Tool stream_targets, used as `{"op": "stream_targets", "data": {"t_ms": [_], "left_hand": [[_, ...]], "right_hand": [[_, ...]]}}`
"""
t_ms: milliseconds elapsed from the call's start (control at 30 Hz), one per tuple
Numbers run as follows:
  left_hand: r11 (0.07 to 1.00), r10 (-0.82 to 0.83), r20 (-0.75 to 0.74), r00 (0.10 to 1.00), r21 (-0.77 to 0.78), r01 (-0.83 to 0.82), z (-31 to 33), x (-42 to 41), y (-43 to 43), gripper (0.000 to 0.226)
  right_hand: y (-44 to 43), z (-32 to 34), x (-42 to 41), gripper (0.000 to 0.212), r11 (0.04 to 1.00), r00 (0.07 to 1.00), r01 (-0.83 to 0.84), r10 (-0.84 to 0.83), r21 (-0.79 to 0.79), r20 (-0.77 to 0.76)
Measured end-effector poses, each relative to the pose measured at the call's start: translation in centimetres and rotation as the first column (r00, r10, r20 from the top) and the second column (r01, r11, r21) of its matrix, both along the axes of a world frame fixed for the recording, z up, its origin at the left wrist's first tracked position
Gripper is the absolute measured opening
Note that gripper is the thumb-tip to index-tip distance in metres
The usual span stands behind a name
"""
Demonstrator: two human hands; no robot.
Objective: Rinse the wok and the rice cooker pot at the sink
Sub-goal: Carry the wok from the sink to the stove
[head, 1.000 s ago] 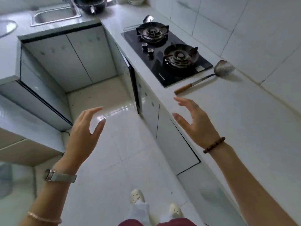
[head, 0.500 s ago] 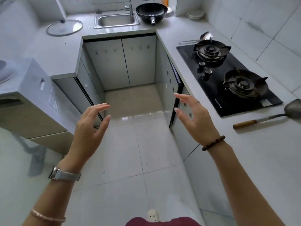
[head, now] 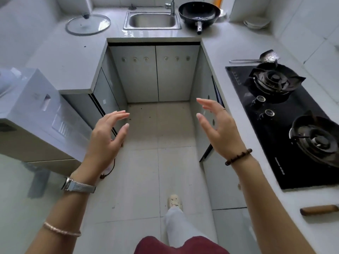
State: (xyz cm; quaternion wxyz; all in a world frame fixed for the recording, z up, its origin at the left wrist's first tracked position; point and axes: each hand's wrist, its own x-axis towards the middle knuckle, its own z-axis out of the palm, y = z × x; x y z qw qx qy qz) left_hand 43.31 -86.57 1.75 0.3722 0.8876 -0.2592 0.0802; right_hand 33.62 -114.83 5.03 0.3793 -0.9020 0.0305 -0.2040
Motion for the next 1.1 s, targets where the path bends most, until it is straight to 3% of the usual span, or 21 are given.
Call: {"op": "stream_targets", "data": {"t_ms": [467,1100], "left_hand": [[0.996,0.075,-0.029,0.997,-0.048,-0.076,1.7,17.6,-6.7,0.030],[0.985,-0.168,0.026,0.985,-0.033,0.169,3.8,48.7,-13.3,0.033]], "right_hand": [[-7.1,0.3,18.9,0.036,0.999,0.997,-0.025,0.027,0.034,-0.066],[-9.6,0.9,44.7,0.037,0.980,0.985,0.171,-0.166,0.099,-0.055]]}}
